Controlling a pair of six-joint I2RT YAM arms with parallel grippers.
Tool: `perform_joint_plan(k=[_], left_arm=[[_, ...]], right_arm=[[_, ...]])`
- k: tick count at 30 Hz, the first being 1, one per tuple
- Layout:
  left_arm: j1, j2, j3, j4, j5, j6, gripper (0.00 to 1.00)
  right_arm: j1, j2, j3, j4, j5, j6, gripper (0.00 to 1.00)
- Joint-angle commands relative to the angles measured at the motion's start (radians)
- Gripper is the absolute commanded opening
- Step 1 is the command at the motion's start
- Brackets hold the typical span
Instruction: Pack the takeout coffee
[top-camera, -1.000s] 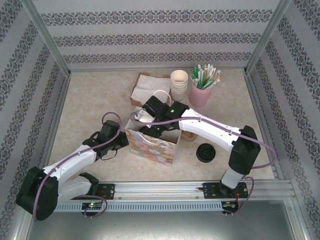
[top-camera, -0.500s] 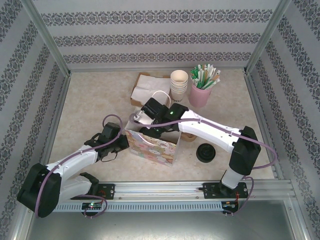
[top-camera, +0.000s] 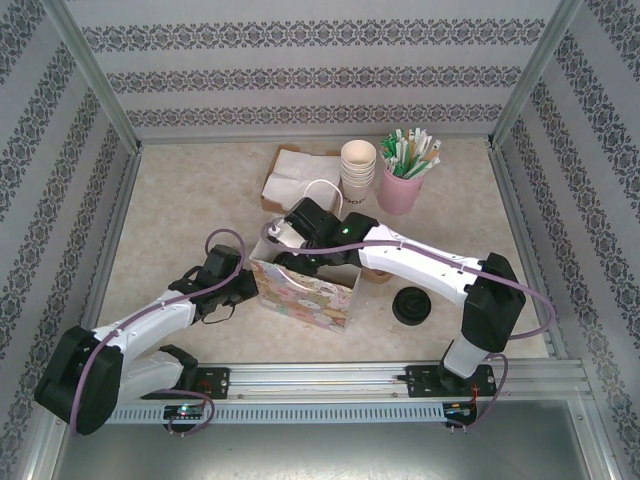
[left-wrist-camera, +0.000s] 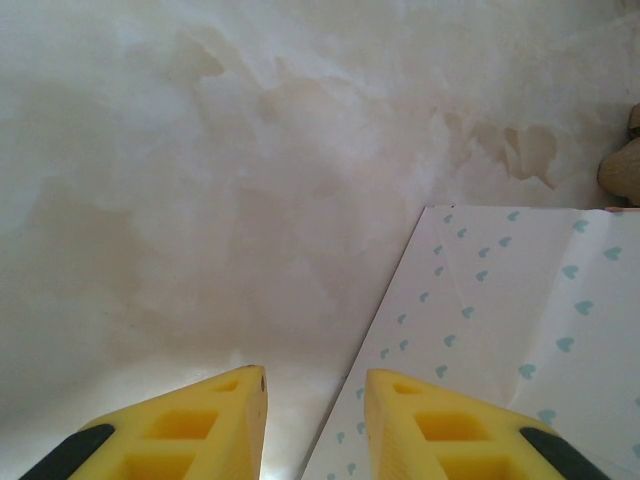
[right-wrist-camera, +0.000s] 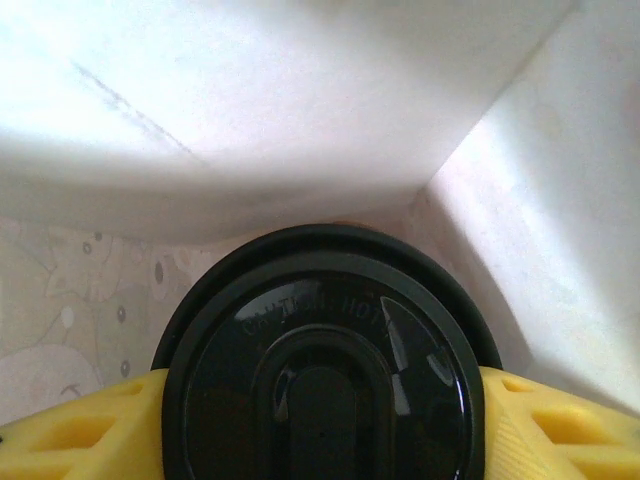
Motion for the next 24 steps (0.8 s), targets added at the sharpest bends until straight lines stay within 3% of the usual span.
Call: perform_joint_plan(k=[1,9,15,24], left_arm=[[0.008,0.007,-0.014,0.029,0.008,-0.012,0.32],[0.008,0.007,-0.019,0.03,0.01,-0.013,0.32],[0.008,0.008,-0.021,0.031,0.008,-0.015,0.32],[0.008,0.007,-0.022,0.029,0.008,-0.019,0.32]], right_arm=[[-0.002,0.083,-0.097,-0.206,-0.094,0.095,0.43],[-0.008,0.059,-0.138,-0.185,-0.09,0.131,0.42],[0.014,0.067,-0.154,-0.22,0.045,0.109,0.42],[0.018,-0.039,-0.18,-0.1,-0.002,0.134,0.43]])
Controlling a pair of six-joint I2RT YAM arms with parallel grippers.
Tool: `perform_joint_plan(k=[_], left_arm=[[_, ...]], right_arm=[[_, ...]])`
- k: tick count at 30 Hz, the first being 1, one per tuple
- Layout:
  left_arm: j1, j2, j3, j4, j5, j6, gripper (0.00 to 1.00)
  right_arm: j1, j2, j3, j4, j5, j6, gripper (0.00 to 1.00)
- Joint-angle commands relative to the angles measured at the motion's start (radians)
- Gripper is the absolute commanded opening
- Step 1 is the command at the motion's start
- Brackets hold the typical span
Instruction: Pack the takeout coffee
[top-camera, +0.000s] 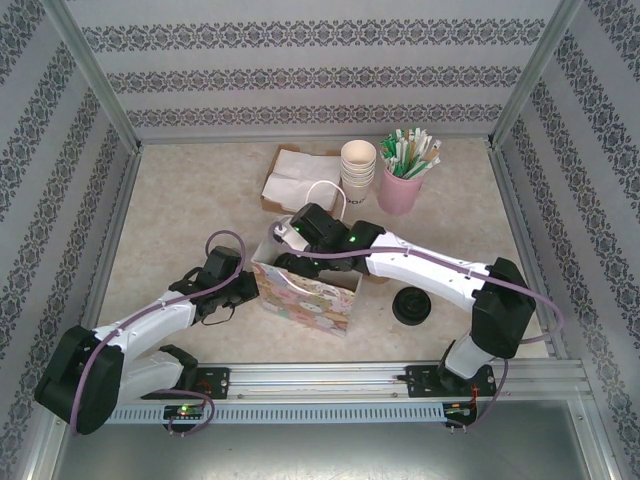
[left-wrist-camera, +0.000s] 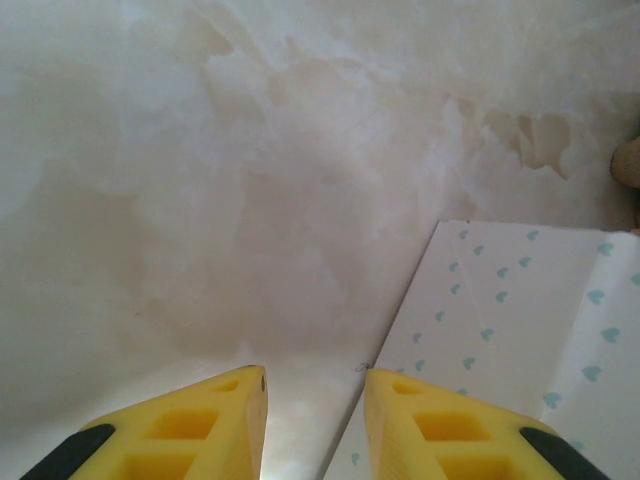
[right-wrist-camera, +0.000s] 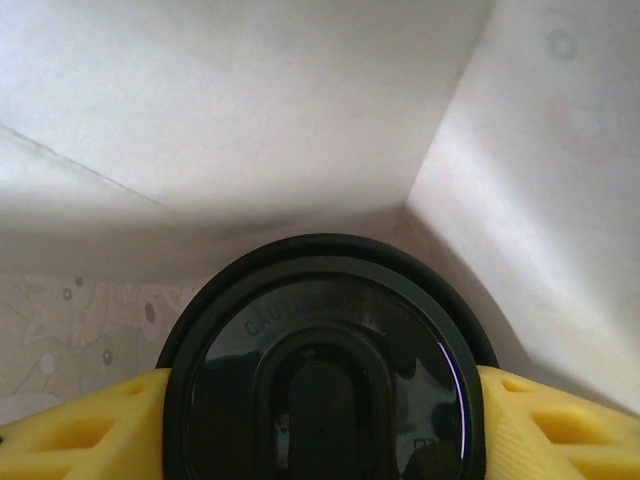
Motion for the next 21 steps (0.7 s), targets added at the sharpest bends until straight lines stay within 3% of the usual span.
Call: perform_joint_plan(k=[1,17,21], left_arm=[[0.009,0.005,-0.01,0.027,0.002,-0.017,0.32],[0.008,0.011,0.0,0.027,0.026,-0.018,0.32],[0.007,0.001,0.005,0.019,0.034,-0.014,0.33]], right_arm=[[0.012,0.016,-0.073,-0.198,-0.022,0.035,0.43],[0.015,-0.15,-0.175,-0.038,-0.035,-0.141,0.44],[0.017,-0.162,-0.194,0.004,-0.035,-0.176,0.5]])
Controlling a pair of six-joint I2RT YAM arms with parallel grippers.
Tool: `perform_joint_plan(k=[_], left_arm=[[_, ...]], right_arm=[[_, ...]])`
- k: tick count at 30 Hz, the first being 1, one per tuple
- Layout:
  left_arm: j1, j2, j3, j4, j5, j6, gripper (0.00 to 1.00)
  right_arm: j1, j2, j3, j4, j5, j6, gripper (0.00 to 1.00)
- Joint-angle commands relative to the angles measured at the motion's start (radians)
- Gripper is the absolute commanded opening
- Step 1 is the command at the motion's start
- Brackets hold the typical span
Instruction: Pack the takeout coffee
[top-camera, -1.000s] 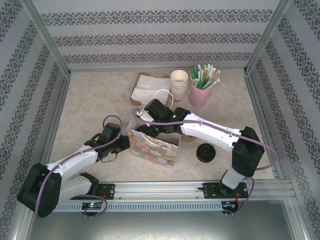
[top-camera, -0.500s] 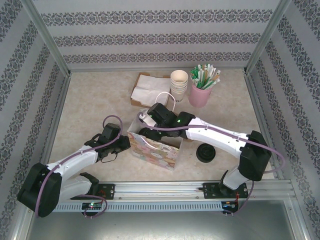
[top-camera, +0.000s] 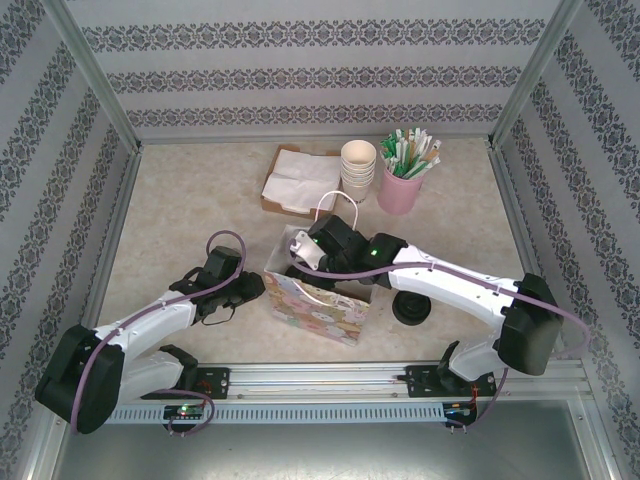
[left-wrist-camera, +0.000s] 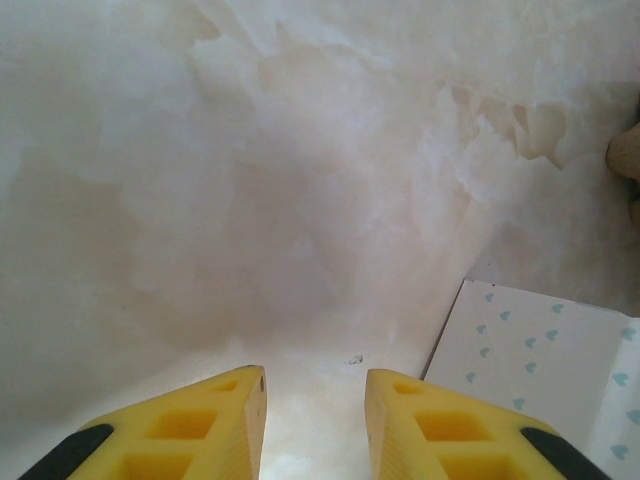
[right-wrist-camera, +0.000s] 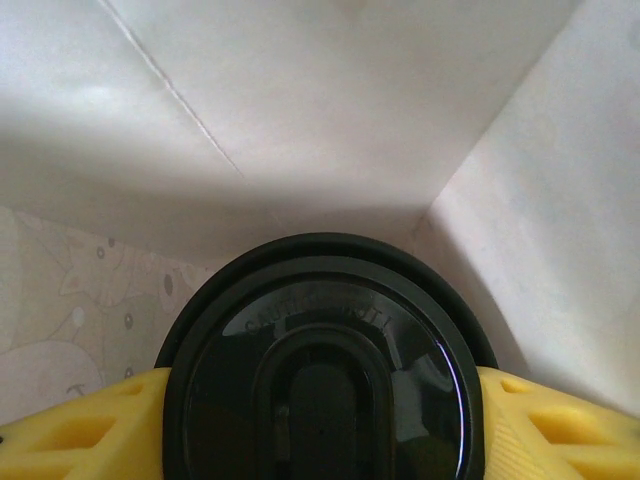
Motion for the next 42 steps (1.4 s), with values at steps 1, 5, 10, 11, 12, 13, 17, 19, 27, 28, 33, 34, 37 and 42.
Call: perform_joint_plan(k=[1,5,10,11,12,13,17,19,27,28,33,34,37,42], left_arm=[[0.008,-0.007,0.005,0.013,0.01,-0.012,0.34],[0.007,-0.024,0.009,-0.005,0.009,0.0,0.35],[0.007,-0.041,0.022,-0.032,0.01,0.014,0.36],[0.008,-0.045,0.026,-0.039,0.009,0.017,0.37],[0.007,-0.048,0.03,-0.047,0.006,0.02,0.37],[0.008,-0.051,0.033,-0.053,0.006,0.022,0.37],[0.007,-0.062,0.046,-0.079,0.002,0.032,0.38],[0.008,-0.069,0.057,-0.099,-0.002,0.041,0.38],[0.007,-0.12,0.107,-0.196,-0.031,0.066,0.41],[0.007,-0.126,0.113,-0.204,-0.034,0.068,0.41],[0.007,-0.158,0.145,-0.245,-0.039,0.07,0.43],[0.007,-0.162,0.151,-0.251,-0.04,0.072,0.44],[0.008,-0.17,0.175,-0.274,-0.034,0.075,0.45],[0.007,-0.183,0.208,-0.303,-0.032,0.081,0.47]], right_arm=[[0.012,-0.014,-0.049,-0.017,0.006,-0.063,0.5],[0.013,-0.031,-0.062,-0.006,0.01,-0.115,0.53],[0.013,-0.016,-0.051,-0.048,0.025,-0.149,0.57],[0.013,-0.013,-0.049,-0.052,0.025,-0.15,0.57],[0.013,-0.01,-0.046,-0.056,0.025,-0.148,0.58],[0.013,-0.009,-0.045,-0.058,0.025,-0.147,0.58],[0.013,-0.005,-0.035,-0.064,0.023,-0.144,0.62],[0.013,-0.005,-0.027,-0.069,0.027,-0.145,0.64],[0.013,-0.013,0.009,-0.109,0.048,-0.144,0.73],[0.013,-0.014,0.013,-0.116,0.05,-0.142,0.74],[0.012,-0.016,0.047,-0.153,0.054,-0.124,0.77],[0.012,-0.016,0.05,-0.156,0.053,-0.122,0.77],[0.012,-0.013,0.064,-0.165,0.049,-0.115,0.8],[0.01,-0.011,0.091,-0.188,0.051,-0.102,0.82]])
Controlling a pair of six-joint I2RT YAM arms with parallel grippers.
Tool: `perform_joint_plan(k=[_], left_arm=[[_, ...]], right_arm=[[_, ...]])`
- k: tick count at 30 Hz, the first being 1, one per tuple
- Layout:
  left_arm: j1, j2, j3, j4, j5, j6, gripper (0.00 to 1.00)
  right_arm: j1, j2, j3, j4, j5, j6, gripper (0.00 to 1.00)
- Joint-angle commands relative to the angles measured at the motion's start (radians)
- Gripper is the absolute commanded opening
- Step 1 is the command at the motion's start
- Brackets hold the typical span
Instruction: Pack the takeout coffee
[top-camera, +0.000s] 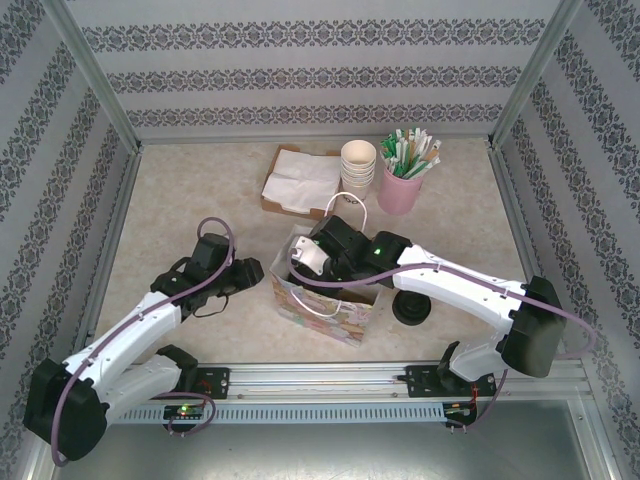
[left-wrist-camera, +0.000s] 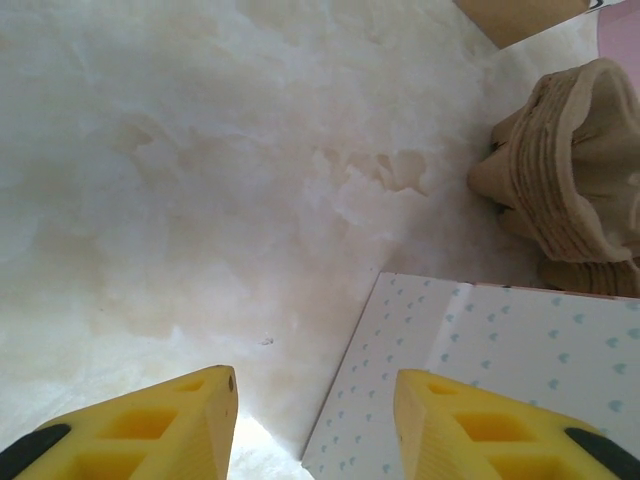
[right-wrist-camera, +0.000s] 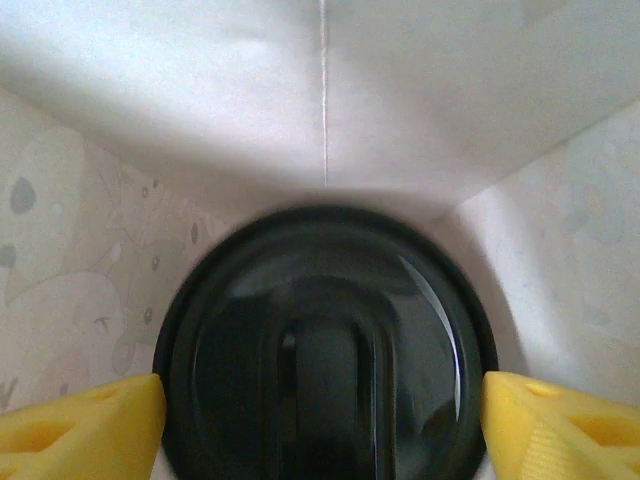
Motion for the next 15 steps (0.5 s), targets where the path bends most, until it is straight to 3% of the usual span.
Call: perform_joint_plan(k=[1,15], left_arm=[[0.007,-0.022,0.037,-0.057,-0.008,0.022,0.47],[0.007,-0.035,0.077,-0.088,0.004,0.032,0.49]], right_arm=[[0.001,0.009,0.042,-0.04,0.01,0.011,0.83],[-0.002,0.018,0.163,-0.157,-0.001,0.021,0.86]])
